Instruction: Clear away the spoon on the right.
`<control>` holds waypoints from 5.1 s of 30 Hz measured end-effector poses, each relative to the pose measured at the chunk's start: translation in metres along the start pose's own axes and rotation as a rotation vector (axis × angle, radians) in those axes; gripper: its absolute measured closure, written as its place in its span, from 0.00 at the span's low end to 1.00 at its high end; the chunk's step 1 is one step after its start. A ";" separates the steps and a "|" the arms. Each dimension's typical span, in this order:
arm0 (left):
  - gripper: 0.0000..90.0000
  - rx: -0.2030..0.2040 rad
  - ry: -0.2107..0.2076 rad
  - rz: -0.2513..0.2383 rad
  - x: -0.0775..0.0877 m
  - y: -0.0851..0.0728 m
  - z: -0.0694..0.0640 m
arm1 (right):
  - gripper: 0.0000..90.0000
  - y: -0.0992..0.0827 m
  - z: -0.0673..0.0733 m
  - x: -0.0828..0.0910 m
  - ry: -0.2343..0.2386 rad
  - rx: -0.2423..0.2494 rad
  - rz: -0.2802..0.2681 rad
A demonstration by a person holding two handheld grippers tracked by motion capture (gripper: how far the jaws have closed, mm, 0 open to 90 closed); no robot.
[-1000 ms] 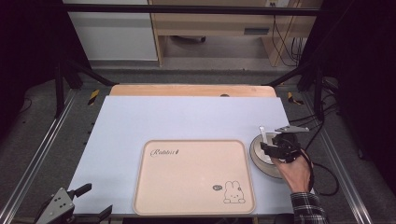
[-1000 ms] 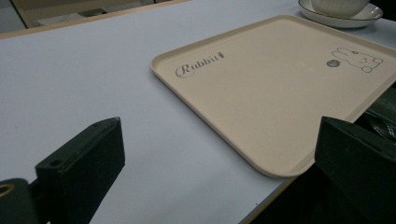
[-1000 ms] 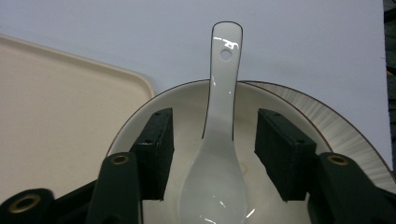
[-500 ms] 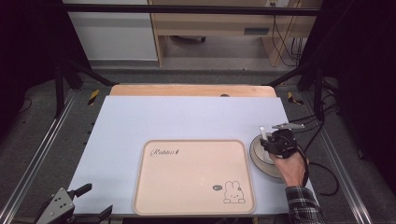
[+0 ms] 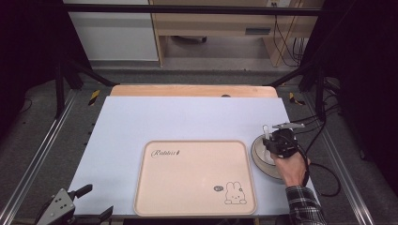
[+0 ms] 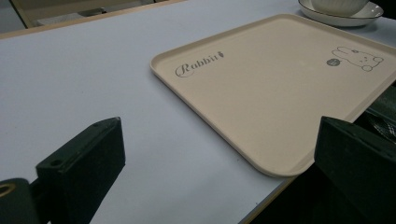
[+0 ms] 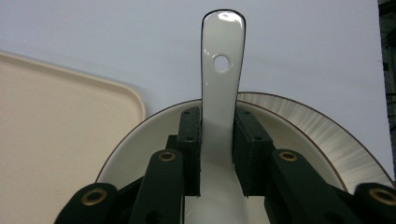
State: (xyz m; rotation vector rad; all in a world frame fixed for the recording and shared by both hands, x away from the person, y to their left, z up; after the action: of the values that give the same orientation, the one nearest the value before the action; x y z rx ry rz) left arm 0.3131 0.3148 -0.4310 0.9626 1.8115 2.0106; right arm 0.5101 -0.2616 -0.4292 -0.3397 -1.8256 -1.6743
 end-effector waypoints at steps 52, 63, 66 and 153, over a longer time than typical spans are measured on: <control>0.02 -0.003 0.000 0.004 0.000 0.000 0.000 | 0.83 0.046 0.039 0.098 0.245 0.078 0.077; 0.02 -0.002 0.000 0.003 0.000 0.000 0.000 | 0.83 0.040 0.066 0.094 0.315 0.104 0.154; 0.02 -0.001 0.001 0.003 0.000 0.000 0.000 | 0.83 0.038 0.072 0.091 0.325 0.109 0.175; 0.02 -0.012 -0.004 0.006 0.000 0.000 -0.001 | 1.00 -0.061 0.137 0.008 0.333 0.295 0.251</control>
State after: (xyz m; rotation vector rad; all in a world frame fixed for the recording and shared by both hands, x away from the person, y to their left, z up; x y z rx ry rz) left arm 0.3125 0.3137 -0.4309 0.9686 1.7946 2.0195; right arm 0.4308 -0.1411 -0.4723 -0.1444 -1.6688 -1.1910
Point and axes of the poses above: each handheld gripper's, and its own axes: x roughly backward along the jaws, y roughly out of its top, z roughly to its left, the point moved 2 cm from there along -x, roughly forward along the jaws, and after that the axes turned 9 degrees about -z, right-handed, at the moved point
